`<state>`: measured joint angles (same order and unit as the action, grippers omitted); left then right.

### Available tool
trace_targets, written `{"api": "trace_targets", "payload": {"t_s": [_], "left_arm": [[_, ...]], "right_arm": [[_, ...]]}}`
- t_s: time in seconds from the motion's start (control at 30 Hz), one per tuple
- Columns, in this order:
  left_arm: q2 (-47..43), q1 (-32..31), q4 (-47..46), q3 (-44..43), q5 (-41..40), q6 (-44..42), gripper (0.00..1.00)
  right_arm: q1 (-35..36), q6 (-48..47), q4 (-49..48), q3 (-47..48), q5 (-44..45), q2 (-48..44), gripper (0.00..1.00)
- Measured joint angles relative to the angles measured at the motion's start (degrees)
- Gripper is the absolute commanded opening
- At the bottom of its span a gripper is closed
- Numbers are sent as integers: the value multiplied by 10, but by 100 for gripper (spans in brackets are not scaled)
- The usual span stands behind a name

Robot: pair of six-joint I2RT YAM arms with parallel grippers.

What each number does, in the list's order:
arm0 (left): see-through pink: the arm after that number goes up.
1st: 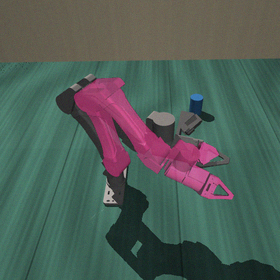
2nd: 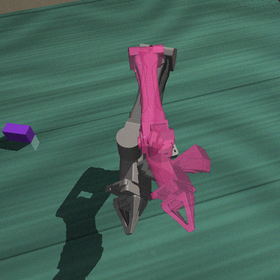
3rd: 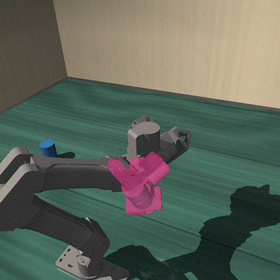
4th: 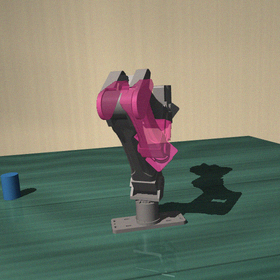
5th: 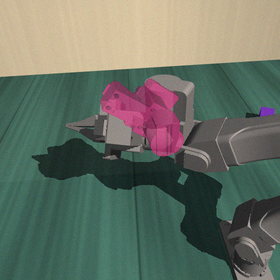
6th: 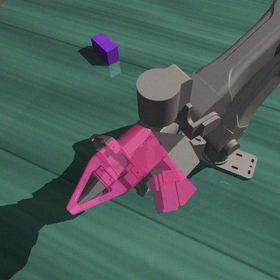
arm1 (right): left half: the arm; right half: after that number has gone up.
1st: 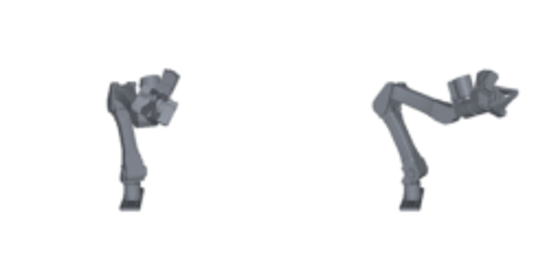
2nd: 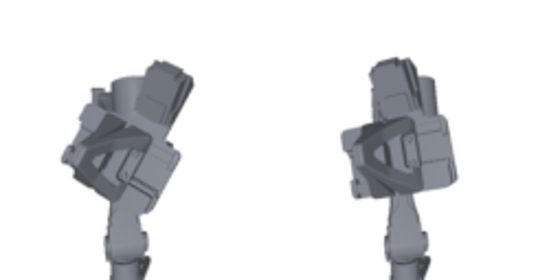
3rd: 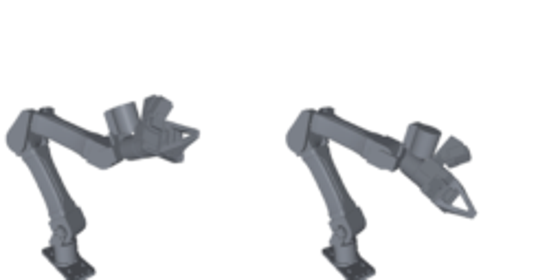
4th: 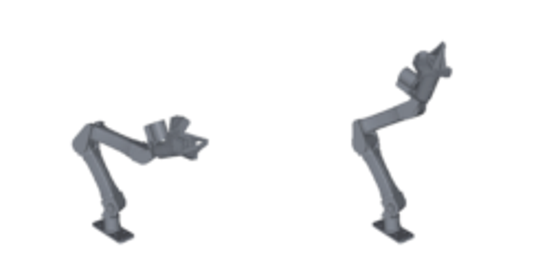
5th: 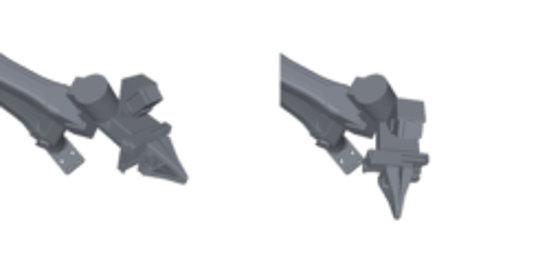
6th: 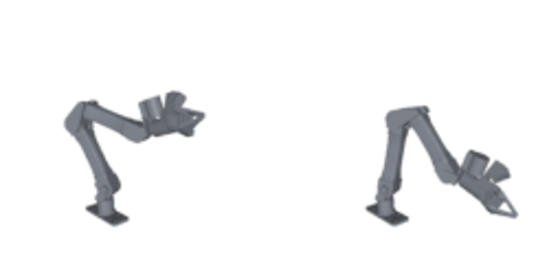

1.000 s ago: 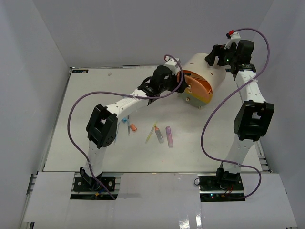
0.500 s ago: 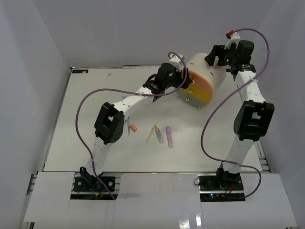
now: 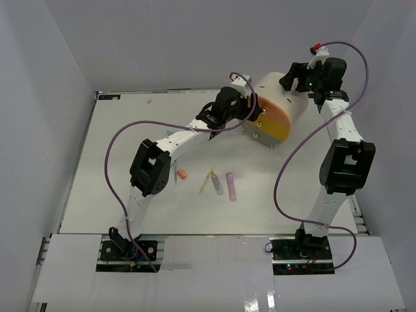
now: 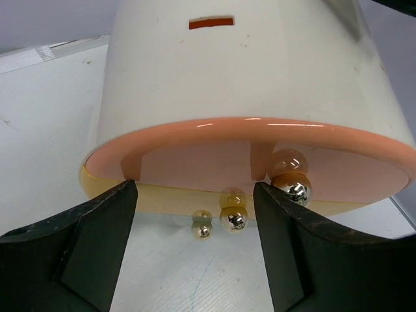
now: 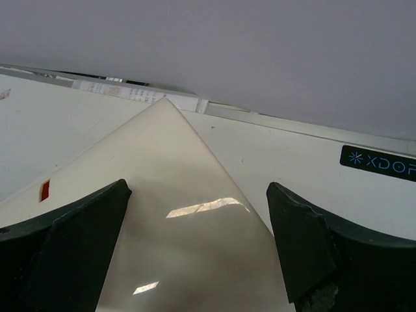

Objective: Sort the stationery into containers
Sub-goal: Close the drawer in the storage box, then open the drawer in the storage box.

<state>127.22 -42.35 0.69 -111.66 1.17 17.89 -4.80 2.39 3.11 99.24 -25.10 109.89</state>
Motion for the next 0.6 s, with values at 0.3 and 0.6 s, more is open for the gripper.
{"api": "trace_targets", "payload": {"t_s": [0.3,0.6], "left_arm": [[-30,0,-27,95,-10,-21,90],[-86,0,-77,180,25,-44,86]], "right_arm": [[0,3,1,-17,17,-17,93],[0,5,4,-21,31,-22,92]]}}
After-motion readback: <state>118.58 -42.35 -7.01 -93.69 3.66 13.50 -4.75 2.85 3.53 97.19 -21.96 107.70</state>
